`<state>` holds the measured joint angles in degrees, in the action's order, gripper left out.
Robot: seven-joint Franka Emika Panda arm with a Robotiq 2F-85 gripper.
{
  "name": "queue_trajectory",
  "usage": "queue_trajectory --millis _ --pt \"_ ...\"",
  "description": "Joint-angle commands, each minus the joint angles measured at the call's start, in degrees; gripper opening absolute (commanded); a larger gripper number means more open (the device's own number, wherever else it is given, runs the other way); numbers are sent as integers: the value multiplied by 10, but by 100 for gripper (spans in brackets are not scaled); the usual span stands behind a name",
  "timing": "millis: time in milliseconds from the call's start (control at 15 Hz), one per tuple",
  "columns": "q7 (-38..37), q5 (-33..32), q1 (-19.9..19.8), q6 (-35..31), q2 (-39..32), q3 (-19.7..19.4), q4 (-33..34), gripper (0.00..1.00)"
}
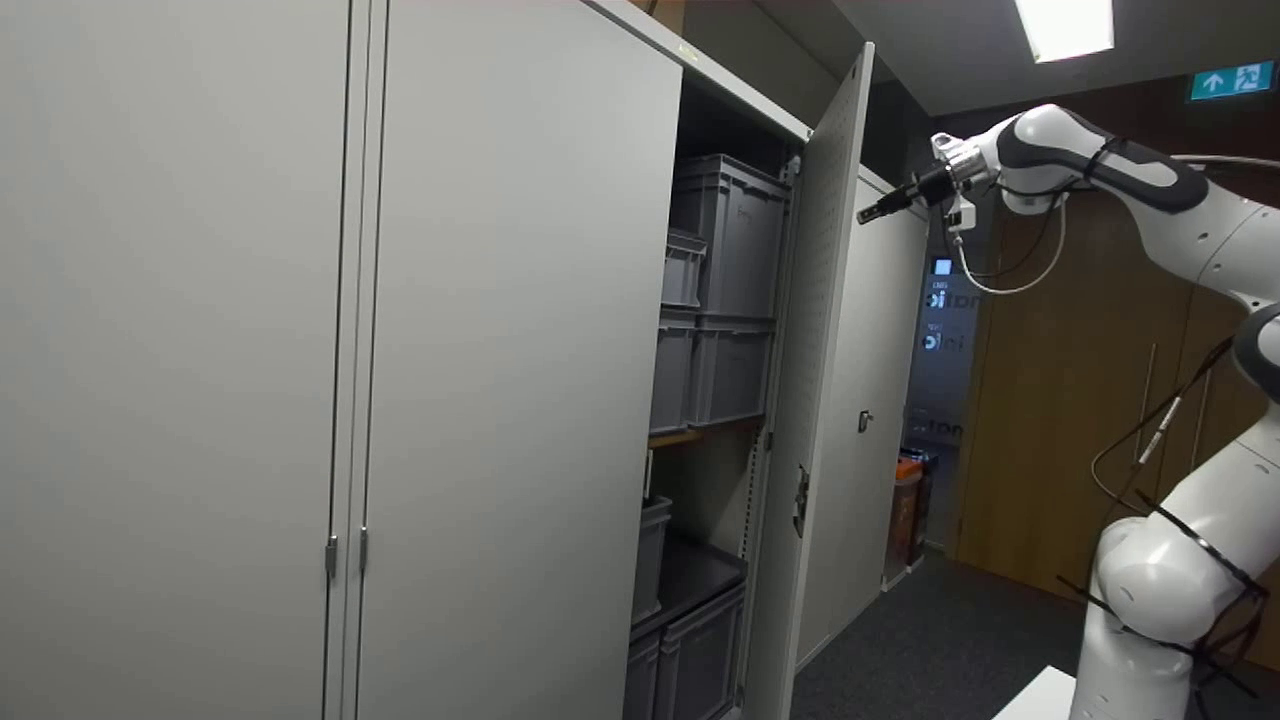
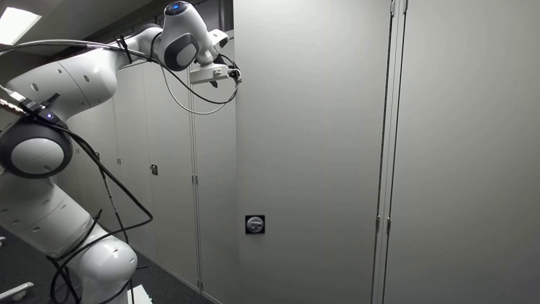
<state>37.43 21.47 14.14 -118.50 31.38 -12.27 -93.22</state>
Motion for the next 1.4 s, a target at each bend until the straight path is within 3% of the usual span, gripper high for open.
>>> queue_trajectory --millis 0,267,533,1067,1133,1333 --pt "-34 -43 -46 10 43 29 -39 100" --pt "-83 -82 -67 11 84 39 -84 100" --pt "-103 -77 -58 9 95 24 -113 100" --pt "-113 -79 -79 -25 88 -5 -162 100" --pt "-111 -75 -78 -31 84 -10 -164 75" --pt "-106 -66 -72 -47 76 -20 -167 60"
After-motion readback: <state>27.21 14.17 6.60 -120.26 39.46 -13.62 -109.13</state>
